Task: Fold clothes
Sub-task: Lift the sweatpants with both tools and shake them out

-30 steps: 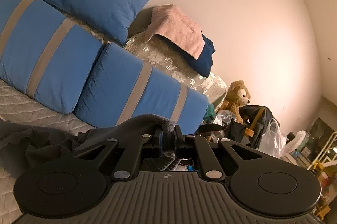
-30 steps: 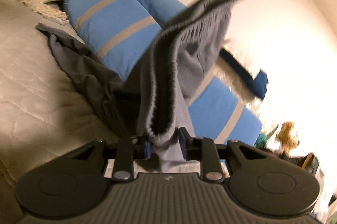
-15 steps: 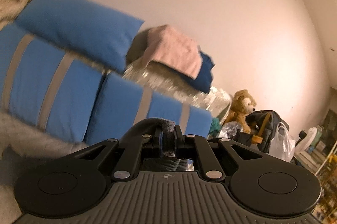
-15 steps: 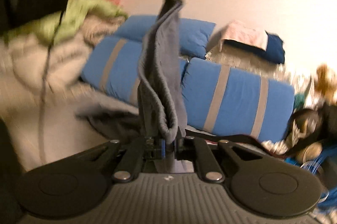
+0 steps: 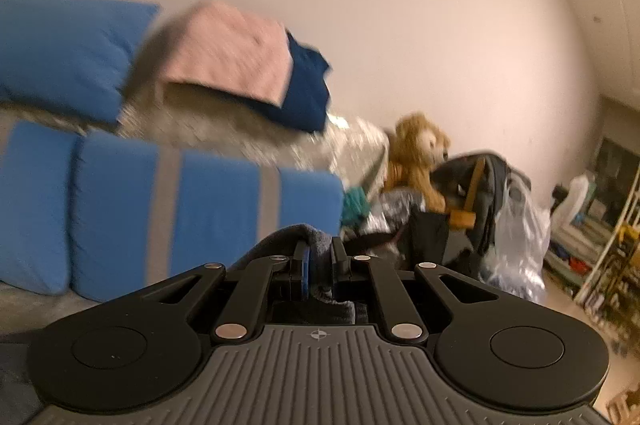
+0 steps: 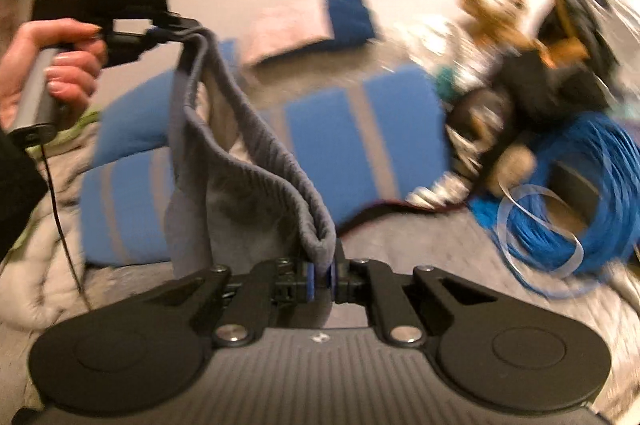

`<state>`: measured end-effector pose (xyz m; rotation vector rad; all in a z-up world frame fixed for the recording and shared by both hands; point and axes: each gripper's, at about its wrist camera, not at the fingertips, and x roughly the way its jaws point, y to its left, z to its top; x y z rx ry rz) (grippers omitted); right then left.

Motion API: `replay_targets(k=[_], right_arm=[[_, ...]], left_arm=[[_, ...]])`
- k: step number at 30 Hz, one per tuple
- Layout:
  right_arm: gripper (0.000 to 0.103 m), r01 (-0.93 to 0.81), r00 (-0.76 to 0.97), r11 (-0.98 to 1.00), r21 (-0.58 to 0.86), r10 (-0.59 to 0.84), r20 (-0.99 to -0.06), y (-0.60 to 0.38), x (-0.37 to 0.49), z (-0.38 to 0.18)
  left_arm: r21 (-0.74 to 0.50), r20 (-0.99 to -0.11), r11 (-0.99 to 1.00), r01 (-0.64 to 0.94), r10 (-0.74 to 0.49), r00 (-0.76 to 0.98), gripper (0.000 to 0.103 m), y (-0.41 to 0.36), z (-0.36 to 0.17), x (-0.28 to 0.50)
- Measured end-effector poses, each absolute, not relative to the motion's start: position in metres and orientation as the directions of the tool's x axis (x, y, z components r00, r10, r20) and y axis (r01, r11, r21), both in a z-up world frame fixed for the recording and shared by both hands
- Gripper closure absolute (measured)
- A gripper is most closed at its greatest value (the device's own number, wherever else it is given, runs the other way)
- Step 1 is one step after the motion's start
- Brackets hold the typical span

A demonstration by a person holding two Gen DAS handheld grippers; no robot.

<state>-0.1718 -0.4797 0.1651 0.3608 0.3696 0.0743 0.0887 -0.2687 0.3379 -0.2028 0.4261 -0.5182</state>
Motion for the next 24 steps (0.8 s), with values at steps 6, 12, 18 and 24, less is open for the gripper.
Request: replay_targets(k=[6, 12, 18, 24], right_arm=[[0.096, 0.147, 0.903, 0.89, 0.431, 0.057, -0.426, -0.537, -0.156, 0.115], [0.096, 0.25, 0.862, 0.858, 0.449, 0.015, -0.507, -0.572, -0.136, 0.076], [0.096, 0.33, 0.819, 0.823, 0.463, -0.005, -0.574, -0.598, -0.112, 0.044], [0.096, 0.383, 0.778, 0.799, 0.463, -0.009, -0.628, -0.612, -0.092, 0.024]], left_arm=[[-0.258, -0.391, 0.835, 0.485, -0.55, 0.738, 0.094, -0.351, 0.275, 0.126], [-0.212, -0.433, 0.832, 0.513, -0.551, 0.714, 0.094, -0.412, 0.222, 0.157], [-0.196, -0.472, 0.841, 0.504, -0.531, 0.703, 0.094, -0.445, 0.175, 0.19], [-0.187, -0.472, 0.86, 0.476, -0.503, 0.724, 0.101, -0.462, 0.14, 0.23]])
